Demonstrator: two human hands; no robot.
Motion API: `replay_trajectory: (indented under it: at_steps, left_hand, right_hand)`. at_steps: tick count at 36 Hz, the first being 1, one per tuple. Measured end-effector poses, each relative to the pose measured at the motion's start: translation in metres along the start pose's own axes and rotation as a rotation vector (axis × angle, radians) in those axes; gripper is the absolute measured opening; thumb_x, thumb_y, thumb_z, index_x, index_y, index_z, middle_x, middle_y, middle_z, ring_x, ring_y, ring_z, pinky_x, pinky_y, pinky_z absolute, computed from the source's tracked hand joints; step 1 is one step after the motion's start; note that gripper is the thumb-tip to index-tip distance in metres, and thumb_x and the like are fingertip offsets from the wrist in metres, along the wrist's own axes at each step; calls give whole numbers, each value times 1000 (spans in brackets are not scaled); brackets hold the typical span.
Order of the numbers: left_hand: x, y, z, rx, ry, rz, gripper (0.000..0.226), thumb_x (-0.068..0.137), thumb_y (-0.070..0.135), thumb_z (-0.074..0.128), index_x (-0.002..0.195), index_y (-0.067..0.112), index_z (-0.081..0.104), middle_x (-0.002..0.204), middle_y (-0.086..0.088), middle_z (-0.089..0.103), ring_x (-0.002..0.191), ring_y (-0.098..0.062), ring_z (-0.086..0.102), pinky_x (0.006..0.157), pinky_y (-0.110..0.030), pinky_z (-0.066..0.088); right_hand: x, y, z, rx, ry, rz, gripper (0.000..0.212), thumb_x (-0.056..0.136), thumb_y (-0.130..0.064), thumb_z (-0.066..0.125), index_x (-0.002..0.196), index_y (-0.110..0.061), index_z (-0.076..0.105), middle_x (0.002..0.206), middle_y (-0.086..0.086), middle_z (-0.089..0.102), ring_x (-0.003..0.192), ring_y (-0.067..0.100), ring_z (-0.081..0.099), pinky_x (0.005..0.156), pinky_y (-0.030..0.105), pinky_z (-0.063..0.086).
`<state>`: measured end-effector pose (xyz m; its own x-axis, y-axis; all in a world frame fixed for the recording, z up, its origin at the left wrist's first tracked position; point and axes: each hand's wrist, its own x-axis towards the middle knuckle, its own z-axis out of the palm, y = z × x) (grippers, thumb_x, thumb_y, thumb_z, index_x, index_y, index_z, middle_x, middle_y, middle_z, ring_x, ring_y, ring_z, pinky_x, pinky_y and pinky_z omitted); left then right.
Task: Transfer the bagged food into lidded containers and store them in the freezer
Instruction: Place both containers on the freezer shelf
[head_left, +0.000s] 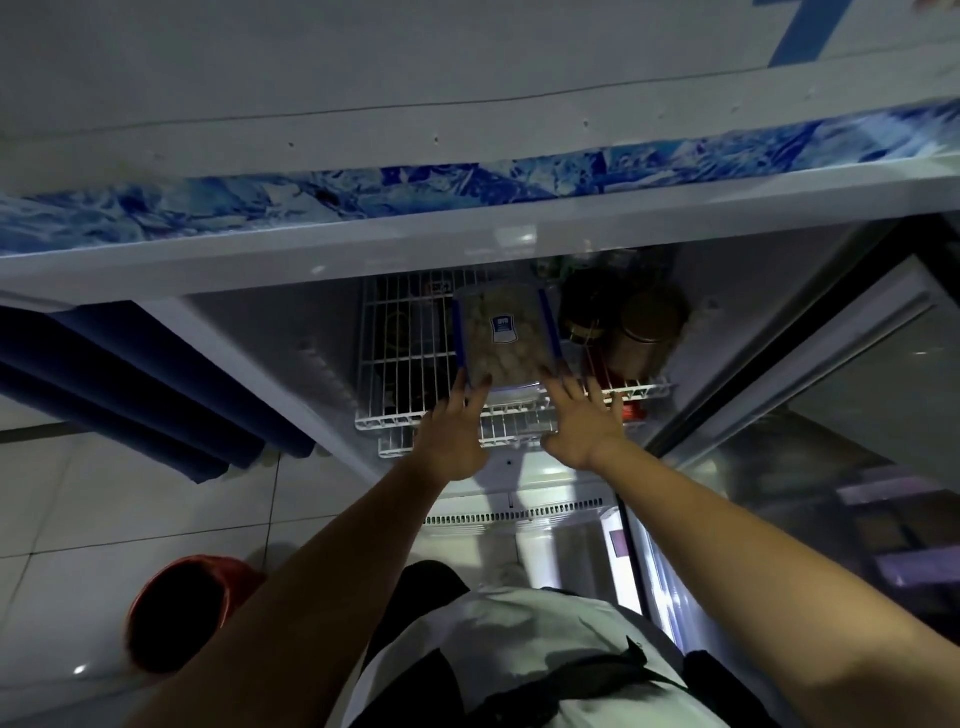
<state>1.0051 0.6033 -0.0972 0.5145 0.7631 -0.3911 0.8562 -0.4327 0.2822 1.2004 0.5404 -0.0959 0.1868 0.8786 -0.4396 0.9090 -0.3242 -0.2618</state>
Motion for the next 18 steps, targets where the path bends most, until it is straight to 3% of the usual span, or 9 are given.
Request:
replay_trajectory:
  at_steps: [9,18]
  left_hand:
    - [2,0,2,41,4,-33,114,81,31,73,157,42,-12,169,-4,-12,149,-39,17,120,-53,22]
    - [-32,-8,-9,33,108,94,103,89,48,67,158,39,-8,169,-8,-7,153,-40,3,123,-54,10]
  right_hand:
    - [-6,-3,0,-21,-9,22,98,92,-53,58,158,-37,-12,169,-6,-11,154,31,-15,120,61,-4]
    - [-58,1,11,100,194,40,89,91,-66,48,156,-47,-9,168,-11,-13,154,23,-17,120,61,-1]
